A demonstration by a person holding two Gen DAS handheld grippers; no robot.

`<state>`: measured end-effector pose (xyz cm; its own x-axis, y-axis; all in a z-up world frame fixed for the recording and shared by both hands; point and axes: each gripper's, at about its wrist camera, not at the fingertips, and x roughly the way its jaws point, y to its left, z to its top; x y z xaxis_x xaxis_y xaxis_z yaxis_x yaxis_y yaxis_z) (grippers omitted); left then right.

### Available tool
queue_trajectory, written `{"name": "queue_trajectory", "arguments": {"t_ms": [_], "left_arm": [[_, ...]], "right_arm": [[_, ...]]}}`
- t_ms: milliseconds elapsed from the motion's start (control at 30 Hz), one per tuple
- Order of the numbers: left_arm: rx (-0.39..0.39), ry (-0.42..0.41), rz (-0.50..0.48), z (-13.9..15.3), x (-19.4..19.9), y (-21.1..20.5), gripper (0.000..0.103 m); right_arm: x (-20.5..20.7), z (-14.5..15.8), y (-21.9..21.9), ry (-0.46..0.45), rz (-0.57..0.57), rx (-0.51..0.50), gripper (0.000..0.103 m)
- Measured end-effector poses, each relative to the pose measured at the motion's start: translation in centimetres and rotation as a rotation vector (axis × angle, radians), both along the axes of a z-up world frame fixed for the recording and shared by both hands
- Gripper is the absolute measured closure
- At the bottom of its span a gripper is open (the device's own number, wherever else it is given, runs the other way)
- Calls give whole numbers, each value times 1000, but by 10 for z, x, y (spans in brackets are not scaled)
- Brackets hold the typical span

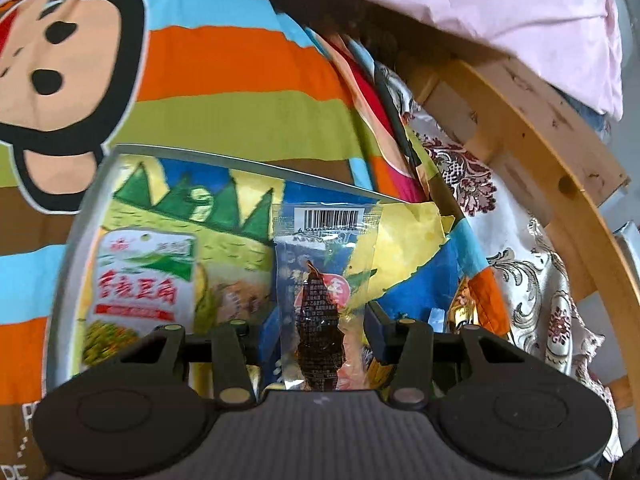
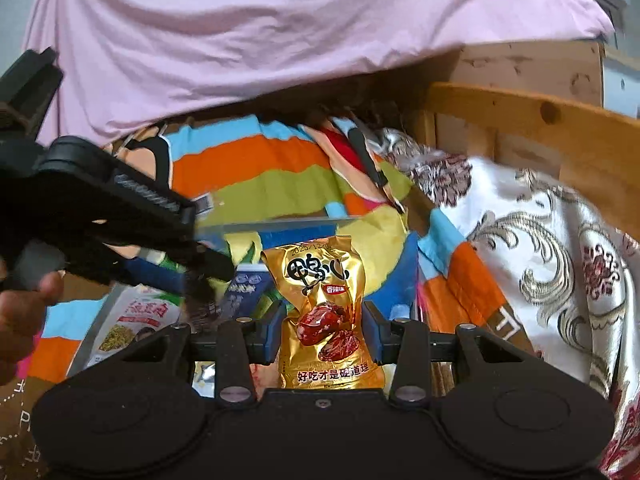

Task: Organize snacks
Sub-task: 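Lower both held snacks into the tray and open both grippers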

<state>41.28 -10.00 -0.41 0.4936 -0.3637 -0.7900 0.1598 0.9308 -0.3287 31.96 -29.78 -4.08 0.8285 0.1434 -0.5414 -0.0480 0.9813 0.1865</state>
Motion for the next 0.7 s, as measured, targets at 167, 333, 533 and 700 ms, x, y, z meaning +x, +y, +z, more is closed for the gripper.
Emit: {"name": "queue_trajectory", "arguments": {"t_ms": [167, 333, 533, 700], "left_arm": [[54, 23, -26, -14, 15, -23, 53], [98, 21, -34, -28, 21, -38, 53], [99, 16, -13, -39, 24, -39, 53], [118, -5, -10, -38, 24, -41, 53]], "right_arm": [[5, -13, 0, 79, -13, 11, 60], [11, -22, 1, 89, -23, 9, 60], [15, -23, 2, 83, -25, 14, 60], [17, -24, 4, 81, -9, -11, 59]]}}
